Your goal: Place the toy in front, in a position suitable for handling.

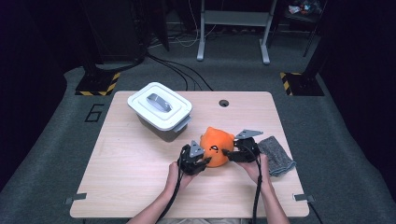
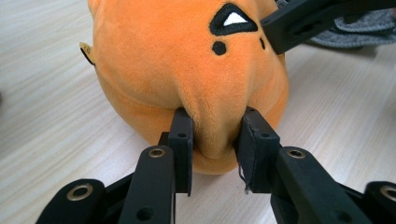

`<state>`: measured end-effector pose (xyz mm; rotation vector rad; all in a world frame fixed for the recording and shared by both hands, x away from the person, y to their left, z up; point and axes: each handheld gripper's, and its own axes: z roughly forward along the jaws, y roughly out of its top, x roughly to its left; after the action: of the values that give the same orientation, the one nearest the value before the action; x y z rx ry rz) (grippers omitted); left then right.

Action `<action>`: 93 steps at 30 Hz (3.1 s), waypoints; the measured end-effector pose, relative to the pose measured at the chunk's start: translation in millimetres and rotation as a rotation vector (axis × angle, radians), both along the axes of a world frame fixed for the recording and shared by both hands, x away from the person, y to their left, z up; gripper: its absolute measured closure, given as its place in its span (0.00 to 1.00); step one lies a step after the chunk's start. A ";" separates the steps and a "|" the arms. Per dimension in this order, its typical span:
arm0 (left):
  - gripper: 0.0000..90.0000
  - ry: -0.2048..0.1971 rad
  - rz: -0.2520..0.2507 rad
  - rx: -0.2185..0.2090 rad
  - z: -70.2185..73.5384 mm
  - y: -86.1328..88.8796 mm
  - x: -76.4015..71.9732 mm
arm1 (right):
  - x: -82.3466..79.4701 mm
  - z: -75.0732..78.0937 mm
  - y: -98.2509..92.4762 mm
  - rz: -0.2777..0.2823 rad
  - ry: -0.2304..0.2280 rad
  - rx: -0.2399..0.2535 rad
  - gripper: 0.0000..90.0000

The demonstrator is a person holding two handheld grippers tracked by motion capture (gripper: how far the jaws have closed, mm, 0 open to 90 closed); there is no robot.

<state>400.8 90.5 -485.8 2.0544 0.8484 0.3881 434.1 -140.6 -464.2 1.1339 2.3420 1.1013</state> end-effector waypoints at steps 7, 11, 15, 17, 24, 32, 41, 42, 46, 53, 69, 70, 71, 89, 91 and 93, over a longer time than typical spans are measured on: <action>0.77 -0.001 0.023 -0.007 -1.2 -4.8 -0.2 | -32.0 12.9 3.5 -0.085 -0.079 0.033 0.28; 0.76 -0.001 0.022 -0.004 -1.1 -5.2 0.8 | -48.4 2.7 12.0 -0.110 -0.060 0.047 0.28; 0.76 0.001 0.005 0.007 -0.4 -4.8 1.3 | -48.8 -15.4 20.3 -0.152 -0.055 0.012 0.31; 0.75 0.002 -0.006 0.013 -0.2 -5.0 1.6 | -46.1 -20.4 21.2 -0.160 -0.062 0.000 0.33; 0.74 0.009 -0.031 0.025 -1.6 -7.3 4.1 | -40.1 -25.2 22.7 -0.121 -0.080 -0.029 0.53; 0.65 0.012 -0.046 0.031 0.4 -4.3 6.7 | -36.6 -26.6 21.9 -0.090 -0.084 -0.047 0.76; 0.43 -0.017 0.011 -0.034 29.7 18.7 23.5 | -33.9 -28.1 17.1 -0.093 -0.082 -0.046 0.79; 0.43 -0.017 0.019 -0.040 31.6 19.6 30.4 | -33.9 -28.1 16.8 -0.091 -0.082 -0.047 0.79; 0.40 0.037 0.006 -0.048 30.7 18.5 52.4 | -34.0 -28.0 16.1 -0.083 -0.082 -0.054 0.79; 0.61 0.168 -0.065 -0.136 14.8 16.2 68.4 | -33.5 -28.1 15.3 -0.073 -0.084 -0.061 0.81; 0.89 0.057 -0.039 -0.079 28.4 16.5 46.5 | -33.8 -10.4 16.4 -0.034 -0.129 -0.062 0.83; 0.89 0.050 -0.036 -0.090 30.6 17.1 43.6 | -34.1 -7.2 16.5 -0.025 -0.134 -0.067 0.83; 0.89 0.050 -0.031 -0.095 33.3 17.8 39.9 | -34.9 -4.0 16.7 -0.017 -0.140 -0.071 0.83; 0.88 0.073 0.011 -0.088 17.3 20.7 9.9 | -25.6 0.0 11.2 0.187 -0.103 -0.157 0.79; 0.88 0.086 0.022 -0.104 8.9 21.9 11.4 | -23.6 -6.7 10.5 0.175 -0.079 -0.139 0.77; 0.88 0.081 0.034 -0.109 8.6 22.9 11.7 | -21.9 -7.8 8.3 0.167 -0.076 -0.110 0.73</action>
<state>412.4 113.4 -477.2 1.9685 0.9342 0.2724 412.2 -132.3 -472.0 0.8555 2.4398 1.0357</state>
